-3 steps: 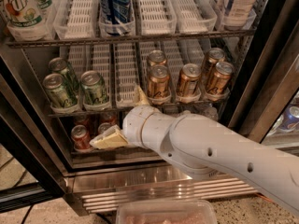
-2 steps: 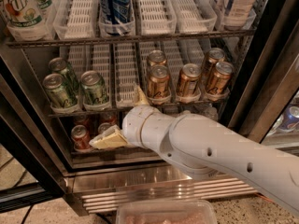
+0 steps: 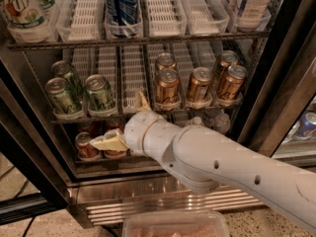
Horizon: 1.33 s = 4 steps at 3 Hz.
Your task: Pick green can from middle shelf of fridge
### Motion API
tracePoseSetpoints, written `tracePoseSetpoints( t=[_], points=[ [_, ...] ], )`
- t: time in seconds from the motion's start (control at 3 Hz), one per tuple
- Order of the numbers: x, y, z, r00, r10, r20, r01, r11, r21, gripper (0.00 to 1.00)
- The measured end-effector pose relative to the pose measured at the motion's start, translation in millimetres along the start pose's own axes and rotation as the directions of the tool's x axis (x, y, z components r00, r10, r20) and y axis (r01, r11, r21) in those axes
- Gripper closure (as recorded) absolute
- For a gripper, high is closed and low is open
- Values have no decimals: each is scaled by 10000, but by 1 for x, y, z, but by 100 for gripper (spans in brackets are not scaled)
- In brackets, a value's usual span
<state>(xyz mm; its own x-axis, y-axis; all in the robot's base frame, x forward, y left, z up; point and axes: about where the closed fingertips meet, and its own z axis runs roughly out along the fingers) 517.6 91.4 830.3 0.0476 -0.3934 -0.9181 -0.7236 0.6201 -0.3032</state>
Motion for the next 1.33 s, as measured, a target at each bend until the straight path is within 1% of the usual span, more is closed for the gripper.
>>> tracePoseSetpoints(
  t=[0.33, 0.67, 1.0, 1.33],
  points=[
    [-5, -4, 11, 9995, 84, 291, -89, 9998, 162, 9],
    [-8, -10, 19, 9992, 24, 406, -38, 9994, 341, 12],
    [-10, -20, 26, 9990, 12, 444, -38, 9982, 598, 20],
    [-11, -26, 38, 9984, 155, 552, -189, 9980, 609, 24]
  ],
)
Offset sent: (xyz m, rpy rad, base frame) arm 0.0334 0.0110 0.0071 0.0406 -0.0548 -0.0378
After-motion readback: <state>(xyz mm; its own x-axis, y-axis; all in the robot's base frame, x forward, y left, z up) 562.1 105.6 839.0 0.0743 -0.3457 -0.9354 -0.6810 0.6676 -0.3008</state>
